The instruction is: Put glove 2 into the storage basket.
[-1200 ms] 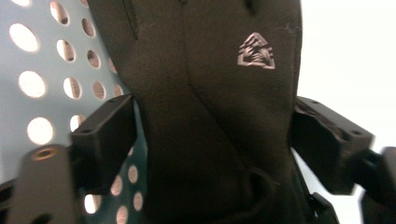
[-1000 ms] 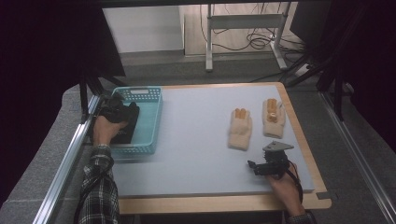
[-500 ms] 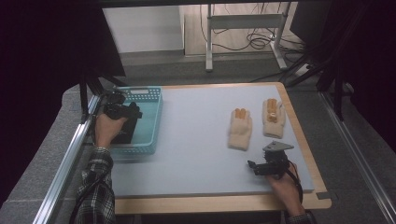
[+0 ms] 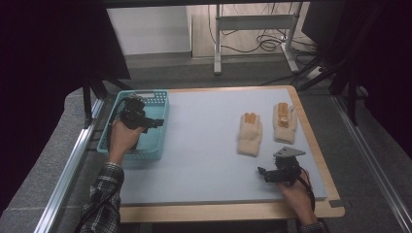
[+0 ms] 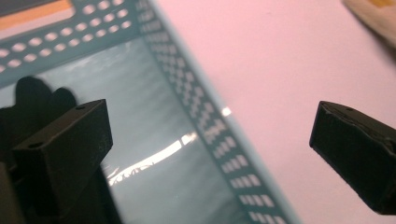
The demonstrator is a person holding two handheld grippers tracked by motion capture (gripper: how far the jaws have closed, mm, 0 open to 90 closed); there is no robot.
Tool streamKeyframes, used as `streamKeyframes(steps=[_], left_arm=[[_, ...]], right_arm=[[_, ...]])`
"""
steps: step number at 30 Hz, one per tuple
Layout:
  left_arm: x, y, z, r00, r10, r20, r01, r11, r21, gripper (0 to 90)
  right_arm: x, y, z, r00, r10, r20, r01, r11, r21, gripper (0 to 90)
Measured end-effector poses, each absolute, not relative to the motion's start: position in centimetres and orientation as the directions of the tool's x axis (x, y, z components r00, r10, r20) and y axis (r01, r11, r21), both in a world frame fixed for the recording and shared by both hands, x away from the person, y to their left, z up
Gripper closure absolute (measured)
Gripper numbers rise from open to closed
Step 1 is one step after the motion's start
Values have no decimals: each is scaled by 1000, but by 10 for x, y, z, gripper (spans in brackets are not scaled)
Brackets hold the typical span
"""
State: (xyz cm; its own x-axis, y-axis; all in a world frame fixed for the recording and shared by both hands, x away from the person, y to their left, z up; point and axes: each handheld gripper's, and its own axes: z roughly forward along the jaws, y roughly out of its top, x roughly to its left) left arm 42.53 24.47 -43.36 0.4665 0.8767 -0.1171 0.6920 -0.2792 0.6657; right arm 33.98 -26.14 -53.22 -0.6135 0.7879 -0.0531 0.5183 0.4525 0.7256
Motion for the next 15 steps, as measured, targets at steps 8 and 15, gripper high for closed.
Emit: streamKeyframes(steps=[8, 15], left_arm=[[404, 214, -429, 553, 828, -88, 620, -339, 708, 0], [386, 190, -428, 612, 787, -81, 565, -363, 740, 0]], right_arm=[[340, -261, -532, -613, 788, -54, 518, 453, 726, 106], [340, -261, -532, -614, 788, -54, 518, 453, 726, 106]])
